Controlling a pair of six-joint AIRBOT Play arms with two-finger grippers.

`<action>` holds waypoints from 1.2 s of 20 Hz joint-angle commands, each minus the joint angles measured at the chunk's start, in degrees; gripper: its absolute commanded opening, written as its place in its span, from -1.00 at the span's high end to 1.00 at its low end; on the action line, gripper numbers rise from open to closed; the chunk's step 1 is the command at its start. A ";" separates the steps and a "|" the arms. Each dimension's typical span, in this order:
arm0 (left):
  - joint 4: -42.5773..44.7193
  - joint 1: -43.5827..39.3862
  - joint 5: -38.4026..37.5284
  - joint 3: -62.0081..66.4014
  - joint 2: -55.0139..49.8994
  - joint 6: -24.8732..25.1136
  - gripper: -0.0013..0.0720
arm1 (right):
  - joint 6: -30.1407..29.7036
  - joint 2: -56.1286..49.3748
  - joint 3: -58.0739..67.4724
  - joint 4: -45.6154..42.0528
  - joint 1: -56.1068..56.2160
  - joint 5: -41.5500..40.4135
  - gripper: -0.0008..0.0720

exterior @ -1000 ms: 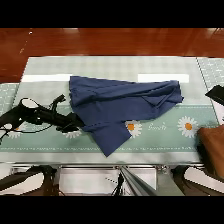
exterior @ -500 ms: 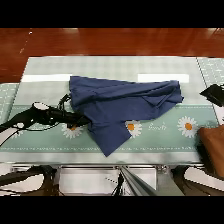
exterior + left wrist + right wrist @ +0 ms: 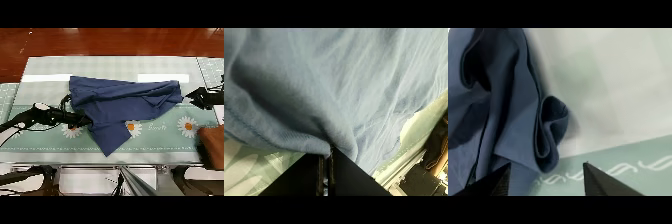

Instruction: Fold the shirts.

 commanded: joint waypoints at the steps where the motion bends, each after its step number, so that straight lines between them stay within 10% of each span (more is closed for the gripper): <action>1: -0.24 -0.02 -0.20 0.02 -0.02 0.11 0.89 | -0.24 -2.62 -0.02 0.79 1.75 -2.62 -0.49; 6: -0.24 0.15 -0.17 0.02 -0.02 0.11 0.89 | 1.18 -5.49 0.00 0.37 8.83 -10.32 -0.47; 7: -0.24 0.48 -0.17 0.02 -0.02 0.11 0.89 | 1.40 -5.53 0.00 0.26 9.79 -11.80 -0.24; 9: -0.24 1.86 -0.26 0.11 0.13 0.11 0.90 | 1.36 -5.14 0.07 0.28 10.40 -12.87 0.82; 10: -0.24 2.80 -0.92 0.50 0.37 0.15 0.90 | 1.20 -4.26 0.07 0.09 10.34 -12.81 0.89; 24: 0.04 14.67 -7.21 50.25 34.88 3.06 0.90 | -0.94 44.48 10.03 3.15 9.60 -10.73 0.90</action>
